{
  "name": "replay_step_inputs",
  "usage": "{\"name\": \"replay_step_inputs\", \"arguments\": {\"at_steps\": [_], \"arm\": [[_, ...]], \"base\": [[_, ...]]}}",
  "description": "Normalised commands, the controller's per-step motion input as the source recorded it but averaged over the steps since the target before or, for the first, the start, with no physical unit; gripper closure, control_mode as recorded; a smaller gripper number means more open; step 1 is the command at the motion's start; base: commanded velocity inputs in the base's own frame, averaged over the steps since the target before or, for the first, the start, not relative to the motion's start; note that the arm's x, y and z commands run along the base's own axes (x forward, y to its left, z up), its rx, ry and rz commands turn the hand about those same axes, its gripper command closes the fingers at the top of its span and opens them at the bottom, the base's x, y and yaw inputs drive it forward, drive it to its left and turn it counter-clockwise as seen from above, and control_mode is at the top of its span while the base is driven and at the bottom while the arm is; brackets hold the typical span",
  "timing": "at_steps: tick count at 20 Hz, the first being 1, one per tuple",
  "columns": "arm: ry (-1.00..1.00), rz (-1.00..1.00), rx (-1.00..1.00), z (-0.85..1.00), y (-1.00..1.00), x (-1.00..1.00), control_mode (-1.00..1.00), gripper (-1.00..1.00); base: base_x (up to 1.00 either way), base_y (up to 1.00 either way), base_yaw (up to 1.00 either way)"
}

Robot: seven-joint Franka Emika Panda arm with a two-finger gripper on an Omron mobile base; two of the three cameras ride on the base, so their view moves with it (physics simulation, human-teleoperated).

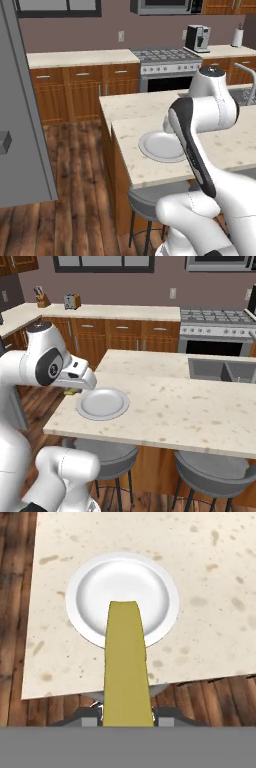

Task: Retrieve the butter from the fridge and place it on a plate on the dining table. Then retrieve the butter knife by the fridge and place it near the plate.

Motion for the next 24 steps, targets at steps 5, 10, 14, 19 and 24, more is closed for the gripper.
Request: {"name": "replay_step_inputs", "arguments": {"at_steps": [5, 10, 14, 19, 24], "arm": [[-0.10, 0.00, 0.00, -0.24, -0.09, 0.47, -1.00, 1.00], [0.02, 0.00, 0.00, -0.27, -0.05, 0.16, -1.00, 1.00], [0.08, 0.00, 0.00, -0.14, -0.04, 0.33, -1.00, 1.00], [0.09, 0.00, 0.00, -0.12, -0.07, 0.43, -1.00, 1.00], [0.01, 0.00, 0.00, -0.21, -0.14, 0.28, -1.00, 1.00]], "base": [[0.00, 0.00, 0.00], [0.00, 0.00, 0.00], [0.00, 0.00, 0.00], [0.00, 0.00, 0.00], [0.00, 0.00, 0.00]]}}
